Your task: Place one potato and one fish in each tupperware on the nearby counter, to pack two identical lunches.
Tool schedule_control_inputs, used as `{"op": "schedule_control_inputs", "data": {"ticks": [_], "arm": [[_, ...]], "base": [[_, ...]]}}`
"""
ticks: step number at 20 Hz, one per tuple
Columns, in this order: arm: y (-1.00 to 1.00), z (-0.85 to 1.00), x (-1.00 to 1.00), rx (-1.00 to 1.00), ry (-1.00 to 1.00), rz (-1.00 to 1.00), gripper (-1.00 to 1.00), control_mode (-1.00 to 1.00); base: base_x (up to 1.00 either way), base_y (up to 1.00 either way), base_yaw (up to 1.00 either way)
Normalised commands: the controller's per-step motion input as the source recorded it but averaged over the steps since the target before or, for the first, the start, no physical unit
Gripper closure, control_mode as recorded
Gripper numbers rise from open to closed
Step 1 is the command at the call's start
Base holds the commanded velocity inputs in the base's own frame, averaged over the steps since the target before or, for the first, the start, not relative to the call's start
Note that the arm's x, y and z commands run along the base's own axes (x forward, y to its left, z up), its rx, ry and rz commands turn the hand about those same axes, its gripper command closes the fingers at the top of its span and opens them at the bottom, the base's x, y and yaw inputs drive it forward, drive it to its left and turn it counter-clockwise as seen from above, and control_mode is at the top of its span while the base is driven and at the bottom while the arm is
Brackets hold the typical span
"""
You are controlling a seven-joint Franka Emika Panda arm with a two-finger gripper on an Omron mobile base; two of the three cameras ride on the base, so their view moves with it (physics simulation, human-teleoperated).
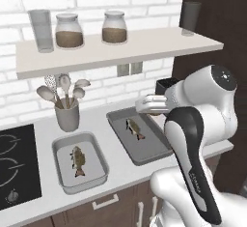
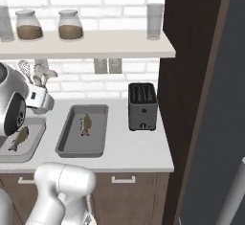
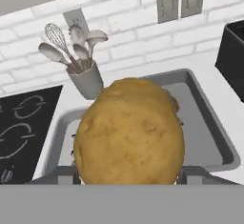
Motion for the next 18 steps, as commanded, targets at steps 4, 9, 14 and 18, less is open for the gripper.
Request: {"op": "schedule_control_inputs", "data": {"ticks": [4,9,14,18], "arm": [[-0.66,-0.7,0.27,-0.02,0.27,0.0,1.0,-1.0],[-0.28,-1.0,0.65,-0.14,0.4,0.0,1.0,-1.0],[0.09,-1.0,0.86,-0.08,0.17,0.0,1.0,-1.0],[0.26,-1.0,0.55,-0.07,0.0,0.0,1.0,-1.0]], "base": [[0.02,-0.25,0.0],[0.0,0.0,0.0],[0.0,0.0,0.0],[0.0,0.0,0.0]]}}
